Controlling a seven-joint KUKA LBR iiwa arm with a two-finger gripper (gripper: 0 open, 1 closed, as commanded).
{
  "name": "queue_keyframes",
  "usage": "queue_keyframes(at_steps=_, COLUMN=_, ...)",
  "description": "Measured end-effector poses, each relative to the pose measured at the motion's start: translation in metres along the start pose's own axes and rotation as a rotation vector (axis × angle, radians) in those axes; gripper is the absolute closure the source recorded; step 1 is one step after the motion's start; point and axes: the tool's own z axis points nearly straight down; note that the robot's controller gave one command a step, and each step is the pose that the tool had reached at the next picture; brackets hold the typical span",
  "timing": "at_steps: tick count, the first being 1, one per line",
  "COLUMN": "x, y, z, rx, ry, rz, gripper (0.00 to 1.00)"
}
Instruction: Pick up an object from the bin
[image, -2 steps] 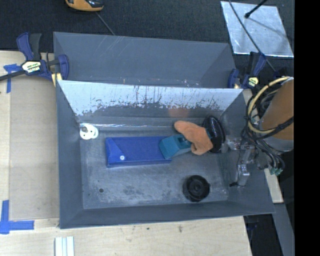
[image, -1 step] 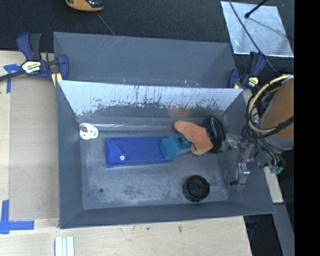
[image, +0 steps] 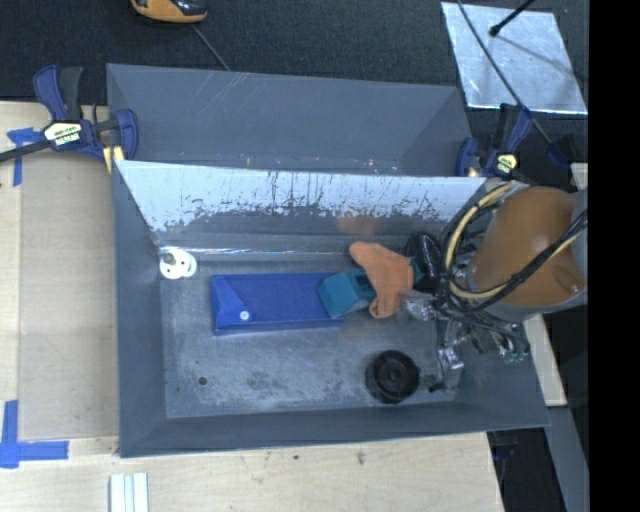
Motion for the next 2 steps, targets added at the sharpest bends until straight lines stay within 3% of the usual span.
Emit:
queue_keyframes(at_steps=1, x=0.005, y=0.020, z=0.004, rx=-0.006, ry=0.006, rz=-0.183, gripper=0.00)
queue_keyframes(at_steps=2, x=0.000, y=0.031, z=-0.007, rx=-0.004, ry=0.004, rz=-0.100, gripper=0.00)
